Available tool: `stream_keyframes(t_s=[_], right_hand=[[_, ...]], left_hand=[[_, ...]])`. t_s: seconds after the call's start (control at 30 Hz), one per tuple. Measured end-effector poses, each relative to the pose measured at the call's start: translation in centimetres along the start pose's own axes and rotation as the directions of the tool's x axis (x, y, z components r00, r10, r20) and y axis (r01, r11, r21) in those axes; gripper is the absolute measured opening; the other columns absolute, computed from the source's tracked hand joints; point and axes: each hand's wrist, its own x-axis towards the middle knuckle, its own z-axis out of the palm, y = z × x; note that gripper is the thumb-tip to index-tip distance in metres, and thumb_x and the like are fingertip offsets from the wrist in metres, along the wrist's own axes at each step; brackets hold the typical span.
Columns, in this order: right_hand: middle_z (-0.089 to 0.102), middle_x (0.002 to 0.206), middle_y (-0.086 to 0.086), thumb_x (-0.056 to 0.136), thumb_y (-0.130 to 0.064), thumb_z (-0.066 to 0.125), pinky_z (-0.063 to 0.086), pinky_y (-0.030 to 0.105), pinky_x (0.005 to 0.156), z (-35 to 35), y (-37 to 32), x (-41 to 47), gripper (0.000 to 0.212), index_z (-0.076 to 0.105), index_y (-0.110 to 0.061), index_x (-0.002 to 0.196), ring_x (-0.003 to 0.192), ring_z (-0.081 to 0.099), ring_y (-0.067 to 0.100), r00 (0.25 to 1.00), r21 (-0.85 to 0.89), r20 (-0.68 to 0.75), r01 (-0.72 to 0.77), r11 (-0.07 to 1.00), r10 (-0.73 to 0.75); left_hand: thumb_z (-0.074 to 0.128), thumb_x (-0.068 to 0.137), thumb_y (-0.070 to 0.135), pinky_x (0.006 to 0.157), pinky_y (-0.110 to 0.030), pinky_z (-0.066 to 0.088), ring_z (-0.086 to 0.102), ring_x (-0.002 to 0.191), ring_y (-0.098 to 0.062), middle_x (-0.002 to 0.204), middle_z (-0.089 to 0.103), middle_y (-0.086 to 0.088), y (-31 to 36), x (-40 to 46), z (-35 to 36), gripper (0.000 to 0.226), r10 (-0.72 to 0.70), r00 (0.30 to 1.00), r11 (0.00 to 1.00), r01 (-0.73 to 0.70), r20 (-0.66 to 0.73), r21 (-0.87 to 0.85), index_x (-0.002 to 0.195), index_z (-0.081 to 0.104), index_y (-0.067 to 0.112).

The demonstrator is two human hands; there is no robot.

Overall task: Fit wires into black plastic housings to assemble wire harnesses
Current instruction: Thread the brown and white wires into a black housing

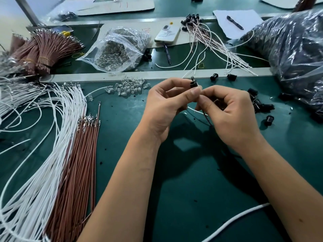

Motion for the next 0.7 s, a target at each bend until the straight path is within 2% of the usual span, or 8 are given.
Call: stream_keyframes(t_s=[0.1, 0.2, 0.3, 0.37, 0.5, 0.6, 0.7], right_hand=[[0.07, 0.072, -0.005, 0.098, -0.017, 0.071, 0.04, 0.02, 0.052, -0.03, -0.11, -0.04, 0.014, 0.076, -0.011, 0.086, 0.054, 0.05, 0.005, 1.0, -0.005, -0.003, 0.006, 1.0, -0.006], [0.071, 0.074, -0.001, 0.098, -0.019, 0.071, 0.045, 0.032, 0.053, -0.07, -0.15, -0.07, 0.014, 0.077, -0.011, 0.088, 0.056, 0.056, 0.023, 1.0, -0.011, -0.006, 0.015, 1.0, -0.015], [0.07, 0.071, -0.002, 0.097, -0.02, 0.072, 0.042, 0.028, 0.051, -0.07, -0.05, -0.09, 0.014, 0.076, -0.015, 0.085, 0.053, 0.051, 0.016, 1.0, -0.014, -0.009, 0.026, 1.0, -0.026], [0.069, 0.068, -0.001, 0.096, -0.019, 0.074, 0.042, 0.033, 0.05, -0.09, 0.14, -0.06, 0.013, 0.076, -0.014, 0.084, 0.052, 0.052, 0.022, 0.999, -0.011, -0.017, 0.027, 1.0, -0.027], [0.071, 0.068, 0.001, 0.094, -0.019, 0.077, 0.047, 0.043, 0.052, 0.0, 0.44, -0.01, 0.01, 0.078, -0.014, 0.085, 0.057, 0.057, 0.032, 0.999, 0.009, -0.021, 0.038, 0.999, -0.038], [0.073, 0.07, -0.002, 0.093, -0.019, 0.078, 0.047, 0.039, 0.052, 0.05, 0.52, 0.03, 0.009, 0.079, -0.016, 0.085, 0.055, 0.058, 0.025, 0.999, 0.041, -0.033, 0.04, 0.998, -0.039], [0.072, 0.069, -0.006, 0.093, -0.019, 0.079, 0.045, 0.024, 0.055, -0.03, 0.61, 0.11, 0.007, 0.079, -0.016, 0.087, 0.057, 0.055, 0.006, 0.998, 0.086, -0.044, 0.048, 0.995, -0.045]], left_hand=[[0.081, 0.07, 0.009, 0.07, -0.028, 0.043, 0.064, 0.076, -0.02, 0.092, 0.072, -0.016, 0.06, -0.08, 0.0, 0.016, 0.006, 1.0, 1.0, -0.006, 0.009, -0.027, 0.076, 0.07, 0.018], [0.079, 0.074, 0.007, 0.069, -0.028, 0.044, 0.064, 0.076, -0.019, 0.093, 0.072, -0.017, -0.05, -0.03, -0.06, 0.015, 0.017, 1.0, 1.0, -0.017, 0.008, -0.015, 0.083, 0.07, 0.013], [0.079, 0.078, 0.002, 0.07, -0.028, 0.044, 0.061, 0.077, -0.021, 0.094, 0.071, -0.019, -0.07, 0.08, -0.15, 0.015, 0.033, 0.999, 0.999, -0.033, 0.011, -0.012, 0.083, 0.071, 0.014], [0.078, 0.079, 0.0, 0.069, -0.025, 0.047, 0.062, 0.076, -0.019, 0.092, 0.073, -0.016, -0.09, 0.19, -0.31, 0.017, 0.05, 0.998, 0.998, -0.049, 0.025, -0.029, 0.081, 0.073, 0.015], [0.073, 0.079, -0.008, 0.071, -0.022, 0.054, 0.069, 0.075, -0.013, 0.088, 0.075, -0.01, -0.27, 0.3, -0.49, 0.017, 0.104, 0.992, 0.993, -0.1, 0.069, -0.067, 0.088, 0.07, 0.007], [0.077, 0.07, 0.0, 0.079, -0.026, 0.055, 0.069, 0.08, -0.015, 0.087, 0.075, -0.01, -0.28, 0.28, -0.49, 0.02, 0.146, 0.984, 0.987, -0.138, 0.098, -0.084, 0.087, 0.071, 0.007], [0.08, 0.069, -0.003, 0.082, -0.027, 0.055, 0.068, 0.083, -0.016, 0.087, 0.074, -0.01, -0.3, 0.35, -0.56, 0.022, 0.183, 0.975, 0.981, -0.172, 0.126, -0.089, 0.087, 0.072, 0.006]])
